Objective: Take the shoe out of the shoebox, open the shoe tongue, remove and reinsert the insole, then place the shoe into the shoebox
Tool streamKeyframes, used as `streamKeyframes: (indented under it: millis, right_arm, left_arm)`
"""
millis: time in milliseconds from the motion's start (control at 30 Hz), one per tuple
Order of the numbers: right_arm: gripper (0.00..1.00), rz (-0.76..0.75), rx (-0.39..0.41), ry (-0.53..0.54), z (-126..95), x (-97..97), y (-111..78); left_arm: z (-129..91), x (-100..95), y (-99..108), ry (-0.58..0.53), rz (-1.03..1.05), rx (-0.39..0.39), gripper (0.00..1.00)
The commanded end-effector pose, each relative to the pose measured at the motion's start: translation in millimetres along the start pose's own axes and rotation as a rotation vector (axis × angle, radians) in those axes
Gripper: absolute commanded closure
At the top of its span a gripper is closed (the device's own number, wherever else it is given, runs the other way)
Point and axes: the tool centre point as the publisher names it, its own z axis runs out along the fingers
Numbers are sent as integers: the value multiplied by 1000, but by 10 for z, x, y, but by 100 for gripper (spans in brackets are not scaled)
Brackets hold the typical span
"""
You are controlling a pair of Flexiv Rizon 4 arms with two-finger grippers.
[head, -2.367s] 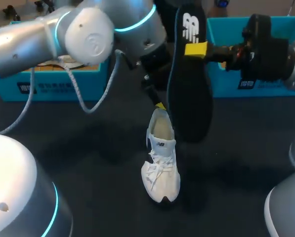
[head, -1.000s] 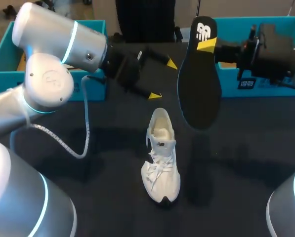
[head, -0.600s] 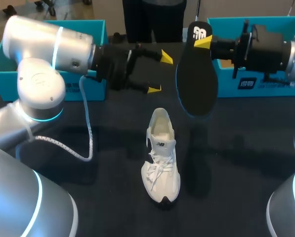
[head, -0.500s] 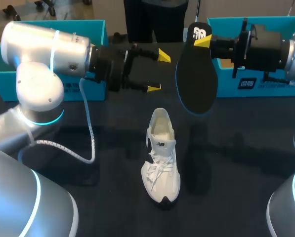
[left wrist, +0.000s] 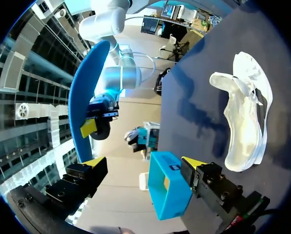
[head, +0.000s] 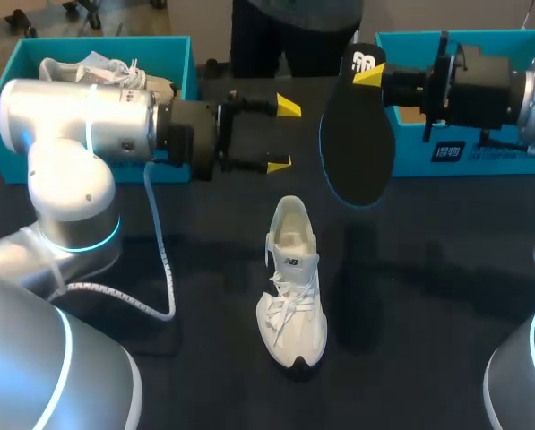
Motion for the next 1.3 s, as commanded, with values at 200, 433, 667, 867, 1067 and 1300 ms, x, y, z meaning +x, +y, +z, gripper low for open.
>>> streamKeyframes:
  millis: [200,433,667,867,1067,1300]
  right_arm:
    - [100,59,-44,-4,82,-140,165]
    - [100,113,-80,-21,124,-424,371]
    - [100,166,-88,-28,208,-668,493]
    - [100,183,-68,-52,294,-737,632]
    - [100,185,-30,-71,472,-708,664]
    - [100,190,11,-75,597,-723,602]
  left_arm:
    - [38,-74,-48,-58,45,46,0]
    - [23,-162,-86,-110,42,47,0]
    - [39,-269,-204,-141,53,72,0]
    - [77,-287,-272,-150,66,82,0]
    - [214,-267,-256,-159,86,82,0]
    - [338,-247,-171,-156,100,73,0]
